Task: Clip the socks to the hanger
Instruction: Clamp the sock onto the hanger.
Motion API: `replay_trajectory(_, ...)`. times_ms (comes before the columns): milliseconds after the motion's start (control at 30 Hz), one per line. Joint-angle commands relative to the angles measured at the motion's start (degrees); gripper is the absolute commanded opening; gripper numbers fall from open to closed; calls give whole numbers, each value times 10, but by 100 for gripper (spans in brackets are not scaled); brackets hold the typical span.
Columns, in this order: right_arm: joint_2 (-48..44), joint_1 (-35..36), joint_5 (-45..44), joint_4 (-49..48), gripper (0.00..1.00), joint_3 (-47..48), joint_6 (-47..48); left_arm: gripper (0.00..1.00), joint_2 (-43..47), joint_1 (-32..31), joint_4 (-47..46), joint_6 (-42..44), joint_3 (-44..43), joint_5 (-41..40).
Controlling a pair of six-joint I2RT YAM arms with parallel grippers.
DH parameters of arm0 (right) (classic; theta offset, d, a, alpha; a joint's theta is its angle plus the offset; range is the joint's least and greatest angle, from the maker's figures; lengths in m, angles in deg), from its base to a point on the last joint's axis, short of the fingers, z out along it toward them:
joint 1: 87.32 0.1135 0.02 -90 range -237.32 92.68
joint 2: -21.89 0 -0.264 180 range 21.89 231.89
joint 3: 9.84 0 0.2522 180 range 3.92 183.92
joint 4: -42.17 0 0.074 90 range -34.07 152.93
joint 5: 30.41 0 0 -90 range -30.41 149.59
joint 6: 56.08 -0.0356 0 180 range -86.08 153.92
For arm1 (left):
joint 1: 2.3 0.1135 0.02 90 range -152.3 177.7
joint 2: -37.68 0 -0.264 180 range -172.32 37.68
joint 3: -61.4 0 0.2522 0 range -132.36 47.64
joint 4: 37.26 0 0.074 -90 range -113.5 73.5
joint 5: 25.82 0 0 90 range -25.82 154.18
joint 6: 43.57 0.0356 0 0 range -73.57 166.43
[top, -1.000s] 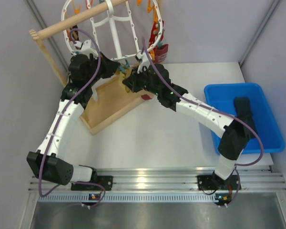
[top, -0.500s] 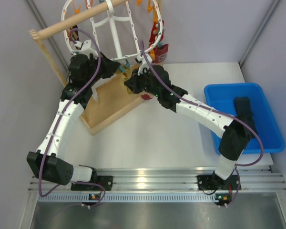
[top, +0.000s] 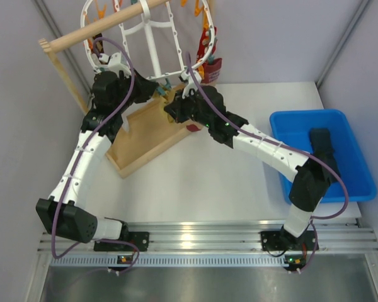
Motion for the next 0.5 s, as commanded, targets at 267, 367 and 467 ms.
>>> replay_trajectory(267, -28, -3, 15, -46, 0, 53, 9, 0, -24, -12, 25, 16, -8, 50)
replay_trajectory(367, -26, -3, 16, -48, 0, 55, 16, 0, -23, -12, 27, 16, -9, 51)
replay_trajectory(467, -27, -3, 15, -49, 0, 53, 22, 4, -20, -12, 28, 16, -10, 51)
